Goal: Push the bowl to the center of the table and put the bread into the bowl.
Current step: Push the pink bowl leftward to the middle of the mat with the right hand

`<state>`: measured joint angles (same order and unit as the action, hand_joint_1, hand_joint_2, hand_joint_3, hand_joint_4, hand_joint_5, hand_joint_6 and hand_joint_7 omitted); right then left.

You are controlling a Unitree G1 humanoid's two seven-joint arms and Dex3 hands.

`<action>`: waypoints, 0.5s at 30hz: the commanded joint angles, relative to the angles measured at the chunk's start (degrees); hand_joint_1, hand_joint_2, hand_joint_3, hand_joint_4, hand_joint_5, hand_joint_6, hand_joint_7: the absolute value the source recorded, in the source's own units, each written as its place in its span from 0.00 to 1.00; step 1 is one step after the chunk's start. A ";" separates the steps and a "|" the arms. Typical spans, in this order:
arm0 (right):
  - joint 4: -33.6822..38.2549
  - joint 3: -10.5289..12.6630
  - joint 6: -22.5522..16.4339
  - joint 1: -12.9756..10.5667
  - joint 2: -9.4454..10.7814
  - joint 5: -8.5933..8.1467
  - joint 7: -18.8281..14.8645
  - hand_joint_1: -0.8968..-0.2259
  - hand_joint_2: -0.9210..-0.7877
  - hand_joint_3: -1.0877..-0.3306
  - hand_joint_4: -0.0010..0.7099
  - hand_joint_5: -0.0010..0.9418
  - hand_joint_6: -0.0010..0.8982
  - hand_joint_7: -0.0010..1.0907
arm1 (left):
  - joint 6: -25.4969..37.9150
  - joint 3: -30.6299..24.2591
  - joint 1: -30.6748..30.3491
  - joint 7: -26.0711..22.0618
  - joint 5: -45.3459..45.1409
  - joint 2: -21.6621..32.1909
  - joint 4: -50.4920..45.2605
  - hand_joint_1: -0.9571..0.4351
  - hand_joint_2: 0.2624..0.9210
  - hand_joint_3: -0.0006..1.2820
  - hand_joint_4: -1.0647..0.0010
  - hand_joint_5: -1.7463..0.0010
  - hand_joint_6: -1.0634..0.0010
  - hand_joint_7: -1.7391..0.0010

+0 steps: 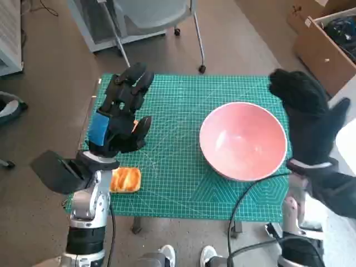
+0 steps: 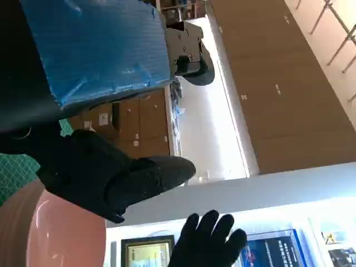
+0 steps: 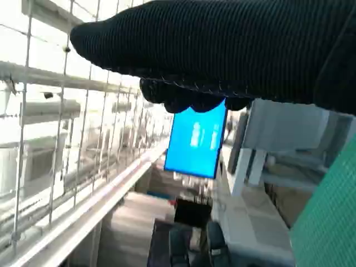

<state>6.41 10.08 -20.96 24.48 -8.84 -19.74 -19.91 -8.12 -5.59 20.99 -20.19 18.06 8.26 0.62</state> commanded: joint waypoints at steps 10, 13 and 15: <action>1.83 -0.71 0.79 0.05 -0.29 0.67 -1.11 0.60 0.00 0.69 0.47 0.01 0.19 0.39 | -0.76 0.01 -0.52 -0.11 -0.33 -0.13 -0.61 0.36 0.62 0.58 1.00 0.83 1.00 0.63; 2.08 -0.64 0.95 0.22 -0.17 0.53 -1.17 0.61 0.00 0.69 0.47 0.01 0.19 0.39 | -1.05 0.03 -0.61 -0.03 -0.64 -0.08 -0.46 0.36 0.62 0.58 1.00 0.83 1.00 0.63; 2.06 -0.67 1.18 0.25 -0.12 0.38 -1.24 0.61 0.00 0.69 0.48 0.01 0.19 0.39 | -1.05 0.03 -0.61 0.03 -0.72 -0.06 -0.47 0.36 0.62 0.58 1.00 0.83 1.00 0.63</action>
<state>7.63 9.48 -20.95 24.89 -8.88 -19.05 -20.74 -8.43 -5.57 20.99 -20.17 17.90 8.28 0.54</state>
